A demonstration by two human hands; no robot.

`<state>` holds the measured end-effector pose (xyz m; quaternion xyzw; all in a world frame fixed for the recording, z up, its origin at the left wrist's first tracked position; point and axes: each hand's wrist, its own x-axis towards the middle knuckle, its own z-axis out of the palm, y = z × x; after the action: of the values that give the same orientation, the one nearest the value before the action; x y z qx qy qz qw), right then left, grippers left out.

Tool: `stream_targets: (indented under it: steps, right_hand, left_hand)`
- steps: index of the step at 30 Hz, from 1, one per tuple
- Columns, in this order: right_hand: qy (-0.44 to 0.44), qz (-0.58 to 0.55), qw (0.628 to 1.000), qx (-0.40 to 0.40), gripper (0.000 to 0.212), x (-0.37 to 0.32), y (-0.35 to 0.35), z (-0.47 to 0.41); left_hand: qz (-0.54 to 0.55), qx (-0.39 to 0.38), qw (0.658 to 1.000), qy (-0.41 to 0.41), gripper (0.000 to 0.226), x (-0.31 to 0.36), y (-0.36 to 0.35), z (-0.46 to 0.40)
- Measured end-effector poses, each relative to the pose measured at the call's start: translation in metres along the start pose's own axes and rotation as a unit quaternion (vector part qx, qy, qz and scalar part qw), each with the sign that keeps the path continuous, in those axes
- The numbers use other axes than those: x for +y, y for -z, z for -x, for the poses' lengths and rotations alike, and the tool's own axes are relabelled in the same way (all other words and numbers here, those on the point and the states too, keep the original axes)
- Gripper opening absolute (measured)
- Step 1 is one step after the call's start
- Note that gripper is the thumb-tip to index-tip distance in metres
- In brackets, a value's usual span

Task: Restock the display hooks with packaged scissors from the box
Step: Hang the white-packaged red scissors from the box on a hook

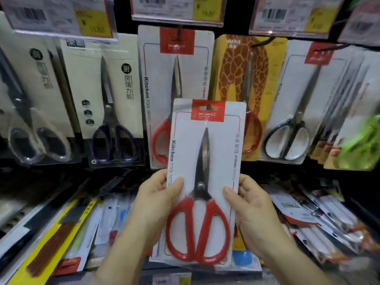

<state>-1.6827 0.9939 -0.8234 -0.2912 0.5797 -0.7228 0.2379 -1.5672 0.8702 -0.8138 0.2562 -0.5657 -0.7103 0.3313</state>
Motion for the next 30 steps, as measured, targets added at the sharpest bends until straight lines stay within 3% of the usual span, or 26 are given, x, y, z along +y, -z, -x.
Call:
stream_targets:
  steps: [7,13,17,20,24,27,30]
  right_hand:
    - [-0.032,0.013,0.999,0.013,0.016,-0.001,0.008,-0.003]
    - [-0.009,0.058,0.997,0.04,0.016,0.001,0.006,-0.003]
    - [0.003,0.068,0.996,0.057,0.04,0.0,0.0,-0.003]
    - [0.004,0.069,0.996,0.056,0.034,0.001,0.001,-0.004]
    - [-0.02,0.068,0.997,0.024,0.017,-0.01,0.005,-0.008]
    - [-0.045,0.055,0.997,-0.044,0.01,-0.015,0.015,-0.005]
    - [-0.113,0.018,0.985,-0.125,0.028,-0.017,0.03,0.007]
  left_hand:
    - [-0.04,0.027,0.999,-0.012,0.015,-0.004,-0.015,0.001]
    - [-0.084,0.025,0.996,-0.025,0.014,-0.008,-0.017,0.0]
    - [-0.101,0.01,0.994,-0.029,0.016,-0.01,-0.016,-0.003]
    - [-0.11,0.014,0.994,-0.022,0.016,-0.009,-0.016,-0.003]
    - [-0.097,0.026,0.995,-0.01,0.018,0.001,-0.018,-0.001]
    - [-0.052,0.042,0.998,0.007,0.02,0.006,-0.022,0.001]
    - [0.003,0.072,0.997,0.01,0.023,0.012,-0.026,0.0]
